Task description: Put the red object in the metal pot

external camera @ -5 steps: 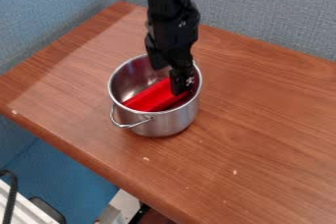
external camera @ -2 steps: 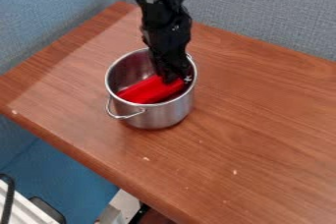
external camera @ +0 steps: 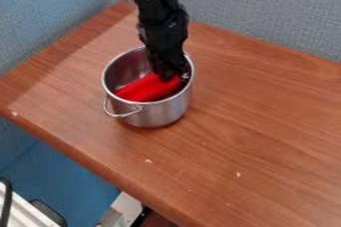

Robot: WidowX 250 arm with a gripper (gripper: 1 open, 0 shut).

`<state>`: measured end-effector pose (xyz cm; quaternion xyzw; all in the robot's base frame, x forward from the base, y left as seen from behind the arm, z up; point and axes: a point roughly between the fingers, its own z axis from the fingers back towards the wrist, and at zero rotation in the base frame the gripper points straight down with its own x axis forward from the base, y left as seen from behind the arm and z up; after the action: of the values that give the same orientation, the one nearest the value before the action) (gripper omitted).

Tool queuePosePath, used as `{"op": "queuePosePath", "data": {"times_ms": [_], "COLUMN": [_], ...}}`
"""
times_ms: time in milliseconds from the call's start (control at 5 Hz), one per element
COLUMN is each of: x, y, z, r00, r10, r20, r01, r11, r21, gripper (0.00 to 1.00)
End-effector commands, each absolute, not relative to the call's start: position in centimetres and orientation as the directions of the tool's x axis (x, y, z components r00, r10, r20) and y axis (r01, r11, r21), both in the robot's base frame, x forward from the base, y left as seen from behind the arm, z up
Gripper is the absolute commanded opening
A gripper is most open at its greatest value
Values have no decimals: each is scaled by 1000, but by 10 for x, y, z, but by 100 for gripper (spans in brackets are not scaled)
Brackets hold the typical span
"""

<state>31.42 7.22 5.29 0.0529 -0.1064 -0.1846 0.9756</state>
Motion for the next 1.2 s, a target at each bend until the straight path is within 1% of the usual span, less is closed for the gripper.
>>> {"op": "queuePosePath", "data": {"times_ms": [0, 200, 400, 600, 800, 1000], "x": [326, 323, 320, 318, 315, 304], "y": [79, 84, 79, 74, 69, 65], "z": [75, 75, 81, 82, 85, 93], "r00": [867, 887, 889, 891, 889, 914], "r10": [-431, -383, -372, -368, -371, -302], "r20": [251, 259, 266, 266, 269, 273], "r01": [394, 344, 334, 330, 335, 265], "r11": [900, 921, 925, 927, 927, 950], "r21": [185, 184, 180, 177, 170, 163], "gripper": [0, 100, 100, 0, 100, 100]}}
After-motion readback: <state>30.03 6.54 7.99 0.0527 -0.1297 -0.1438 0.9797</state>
